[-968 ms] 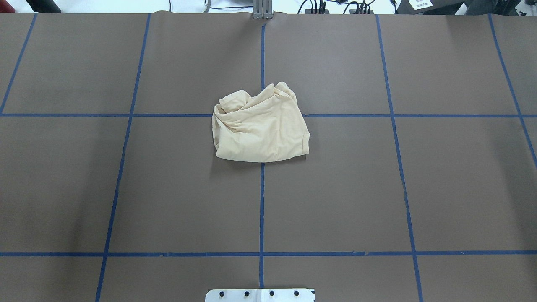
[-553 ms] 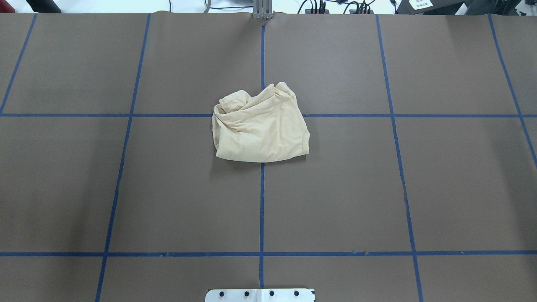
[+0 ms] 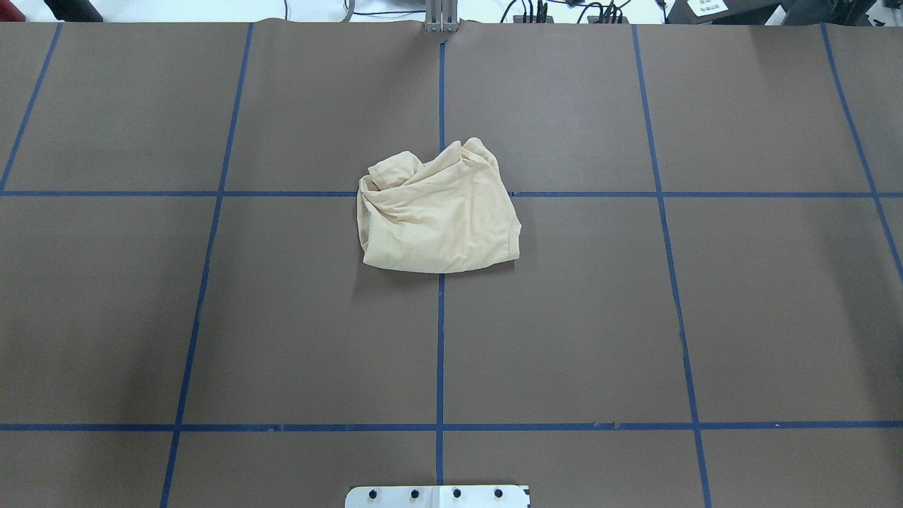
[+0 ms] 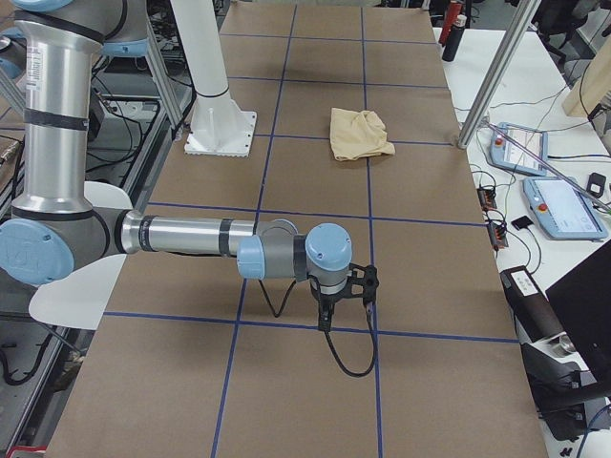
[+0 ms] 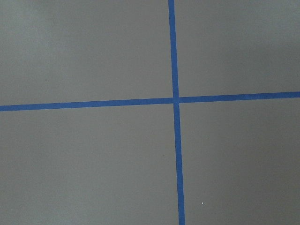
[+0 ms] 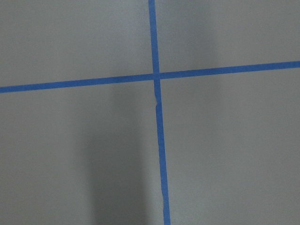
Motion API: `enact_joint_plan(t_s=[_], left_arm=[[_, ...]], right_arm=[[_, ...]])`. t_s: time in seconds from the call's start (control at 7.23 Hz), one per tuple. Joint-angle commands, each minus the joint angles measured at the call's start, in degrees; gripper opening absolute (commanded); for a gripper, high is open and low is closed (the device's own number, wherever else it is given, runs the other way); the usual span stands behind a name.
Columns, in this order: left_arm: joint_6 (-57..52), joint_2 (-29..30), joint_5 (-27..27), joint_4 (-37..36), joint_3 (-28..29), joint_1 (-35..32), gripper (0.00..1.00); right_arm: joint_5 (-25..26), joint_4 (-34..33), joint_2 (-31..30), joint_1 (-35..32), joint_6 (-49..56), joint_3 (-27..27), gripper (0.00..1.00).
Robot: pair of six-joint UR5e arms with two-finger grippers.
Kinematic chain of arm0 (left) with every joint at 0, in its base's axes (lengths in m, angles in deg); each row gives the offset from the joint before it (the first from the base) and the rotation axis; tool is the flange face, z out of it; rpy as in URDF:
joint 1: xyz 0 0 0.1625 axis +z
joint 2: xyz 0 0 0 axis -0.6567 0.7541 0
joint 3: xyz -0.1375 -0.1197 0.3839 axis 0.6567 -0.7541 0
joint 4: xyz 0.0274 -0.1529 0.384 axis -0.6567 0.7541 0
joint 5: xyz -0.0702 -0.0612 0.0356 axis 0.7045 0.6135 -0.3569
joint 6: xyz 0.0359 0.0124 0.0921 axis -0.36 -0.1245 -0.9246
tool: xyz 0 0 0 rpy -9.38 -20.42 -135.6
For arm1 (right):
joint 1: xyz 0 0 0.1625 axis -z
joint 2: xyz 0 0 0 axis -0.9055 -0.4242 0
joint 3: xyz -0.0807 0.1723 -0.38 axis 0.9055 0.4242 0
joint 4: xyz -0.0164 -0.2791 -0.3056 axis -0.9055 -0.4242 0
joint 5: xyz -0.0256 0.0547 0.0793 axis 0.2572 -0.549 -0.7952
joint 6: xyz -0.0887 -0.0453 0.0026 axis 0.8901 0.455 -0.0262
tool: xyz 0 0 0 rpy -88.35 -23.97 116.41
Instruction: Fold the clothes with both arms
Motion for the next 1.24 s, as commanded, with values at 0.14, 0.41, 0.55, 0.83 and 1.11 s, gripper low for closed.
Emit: enact_joint_plan(t_s=[0.14, 0.41, 0.55, 0.83, 1.11], left_arm=[[0.18, -0.01, 0.00, 0.00, -0.04, 0.01, 1.00], [0.18, -0.01, 0.08, 0.09, -0.04, 0.01, 1.00], [0.18, -0.01, 0.08, 0.09, -0.13, 0.01, 1.00], [0.18, -0.01, 0.08, 0.09, -0.13, 0.01, 1.00], [0.18, -0.01, 0.08, 0.09, -0.13, 0.01, 1.00]], right_arm=[[-0.41, 4.34, -0.67, 0.70, -4.50, -0.15, 1.00], [-0.50, 3.55, -2.16, 0.70, -4.59, -0.59, 1.00], [-0.50, 3.47, -3.38, 0.70, -5.20, -1.11, 1.00], [-0.50, -0.98, -3.75, 1.05, -7.05, -3.56, 1.00], [0.12, -5.15, -3.83, 1.14, -6.96, -6.04, 1.00]])
